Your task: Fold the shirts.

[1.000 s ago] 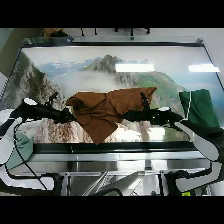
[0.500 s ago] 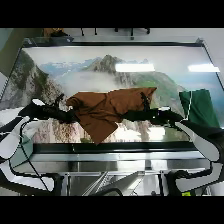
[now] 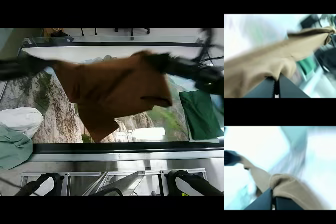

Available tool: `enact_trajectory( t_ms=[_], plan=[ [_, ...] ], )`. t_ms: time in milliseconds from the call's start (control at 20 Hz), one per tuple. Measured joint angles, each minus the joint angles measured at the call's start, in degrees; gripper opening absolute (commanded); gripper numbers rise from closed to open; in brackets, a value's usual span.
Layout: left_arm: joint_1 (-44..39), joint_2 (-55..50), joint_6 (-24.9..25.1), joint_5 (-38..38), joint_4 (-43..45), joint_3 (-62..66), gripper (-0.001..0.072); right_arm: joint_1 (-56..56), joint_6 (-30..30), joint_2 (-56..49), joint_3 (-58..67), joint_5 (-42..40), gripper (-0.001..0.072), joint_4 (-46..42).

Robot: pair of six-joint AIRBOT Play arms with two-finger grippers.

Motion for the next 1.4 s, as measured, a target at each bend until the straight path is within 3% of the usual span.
enact_trajectory(
  t_ms=[250, 450, 650, 900, 950, 1000, 1050, 1100, 1150, 1200, 1250, 1400],
  plan=[
    [7.72, 17.33, -0.85, 8.22, 1.09, 16.79, 0.0011, -4.17, 0.20, 14.01, 10.08, -7.26, 0.0020, -8.46],
    [13.79, 18.21, -1.88, 10.21, 2.97, 25.70, 0.0012, -5.03, -1.84, 15.04, 12.68, -10.23, 0.0021, -11.50],
    [12.00, 9.57, -3.67, 6.32, 3.28, 26.71, 0.0014, -5.11, -2.64, 6.10, 13.29, -9.03, 0.0021, -12.37],
    [-2.12, -10.12, -3.41, 8.63, 15.10, 17.05, 0.0015, -2.99, -3.13, -16.11, 12.44, -8.26, 0.0021, -14.51],
    [-4.46, -15.50, -3.39, 9.99, 17.29, 15.78, 0.0017, -2.40, -3.26, -20.87, 12.33, -9.22, 0.0054, -14.91],
    [-6.34, -21.24, -3.41, 10.78, 18.88, 15.21, 0.0018, -1.81, -3.28, -26.08, 12.26, -10.14, 0.0181, -15.06],
    [-7.65, -26.58, -3.48, 11.02, 20.65, 15.37, 0.0023, -1.38, -3.32, -30.73, 12.17, -11.06, 0.0207, -15.80],
    [-8.57, -31.80, -4.22, 10.38, 21.22, 16.20, 0.0267, -1.07, -3.32, -35.15, 12.09, -11.47, 0.0209, -15.85],
    [-9.22, -37.13, -5.22, 8.92, 21.75, 17.79, 0.0618, -0.74, -3.30, -39.04, 12.09, -11.54, 0.0276, -15.43],
    [-9.55, -41.51, -6.29, 7.08, 21.75, 19.69, 0.0693, -0.48, -3.30, -41.79, 12.11, -10.73, 0.0358, -14.86],
    [-9.57, -45.46, -7.91, 5.03, 21.75, 22.03, 0.0692, -0.39, -3.30, -43.98, 12.11, -9.90, 0.0379, -14.62],
    [-7.43, -52.22, -12.13, -0.98, 22.38, 28.13, 0.0692, -2.19, -3.02, -45.20, 12.11, -7.63, 0.0378, -14.45]
  ],
)
